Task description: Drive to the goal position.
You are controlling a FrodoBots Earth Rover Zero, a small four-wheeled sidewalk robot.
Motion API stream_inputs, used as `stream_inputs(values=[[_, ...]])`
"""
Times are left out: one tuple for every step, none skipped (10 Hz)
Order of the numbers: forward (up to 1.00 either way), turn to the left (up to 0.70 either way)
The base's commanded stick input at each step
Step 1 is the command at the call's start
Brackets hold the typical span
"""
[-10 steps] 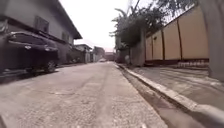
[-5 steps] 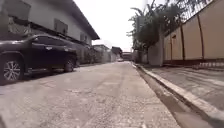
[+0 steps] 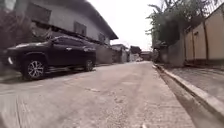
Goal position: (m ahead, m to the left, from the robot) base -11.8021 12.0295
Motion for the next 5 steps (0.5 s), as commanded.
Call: stream_inputs(values=[[0.00,0.70],[0.00,0.70],[0.00,0.70],[0.00,0.70],[0.00,0.70]])
